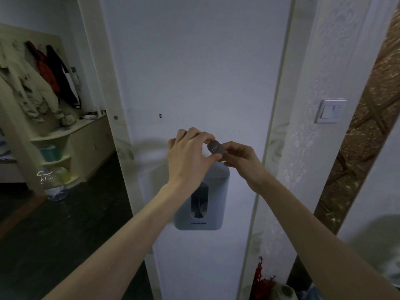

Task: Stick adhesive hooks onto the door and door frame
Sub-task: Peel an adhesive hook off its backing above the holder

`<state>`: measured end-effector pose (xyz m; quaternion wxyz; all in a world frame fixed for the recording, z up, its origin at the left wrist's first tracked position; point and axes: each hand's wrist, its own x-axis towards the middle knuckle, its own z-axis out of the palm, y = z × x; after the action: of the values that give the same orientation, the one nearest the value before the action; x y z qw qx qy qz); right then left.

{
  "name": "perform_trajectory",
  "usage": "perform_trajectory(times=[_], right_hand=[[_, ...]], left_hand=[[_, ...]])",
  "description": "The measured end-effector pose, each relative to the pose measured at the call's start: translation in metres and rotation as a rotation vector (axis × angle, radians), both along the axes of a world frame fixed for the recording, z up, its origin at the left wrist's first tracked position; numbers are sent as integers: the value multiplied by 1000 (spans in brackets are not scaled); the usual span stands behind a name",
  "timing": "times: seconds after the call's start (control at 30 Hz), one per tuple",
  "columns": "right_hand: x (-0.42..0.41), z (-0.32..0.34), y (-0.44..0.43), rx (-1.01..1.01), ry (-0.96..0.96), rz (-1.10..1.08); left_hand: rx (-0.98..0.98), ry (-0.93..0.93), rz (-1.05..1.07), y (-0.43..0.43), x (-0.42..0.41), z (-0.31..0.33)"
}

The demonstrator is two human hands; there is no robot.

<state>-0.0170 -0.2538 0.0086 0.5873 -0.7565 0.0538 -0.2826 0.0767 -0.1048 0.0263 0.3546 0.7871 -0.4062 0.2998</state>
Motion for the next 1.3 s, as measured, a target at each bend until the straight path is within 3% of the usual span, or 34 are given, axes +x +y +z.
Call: perform_trajectory(times=[0.6, 0.83, 1.17, 1.3], right_hand=[[0, -3, -2, -20, -5, -61], [-2, -4, 0, -32, 16, -67], [-3, 0, 6, -54, 26, -34], [-2, 2, 6, -45, 38, -65]], left_hand=[[-7, 65, -7, -5, -6, -1], [44, 184, -159, -2, 9, 6], [139, 204, -237, -6, 26, 10], [189, 121, -229, -8, 29, 4]])
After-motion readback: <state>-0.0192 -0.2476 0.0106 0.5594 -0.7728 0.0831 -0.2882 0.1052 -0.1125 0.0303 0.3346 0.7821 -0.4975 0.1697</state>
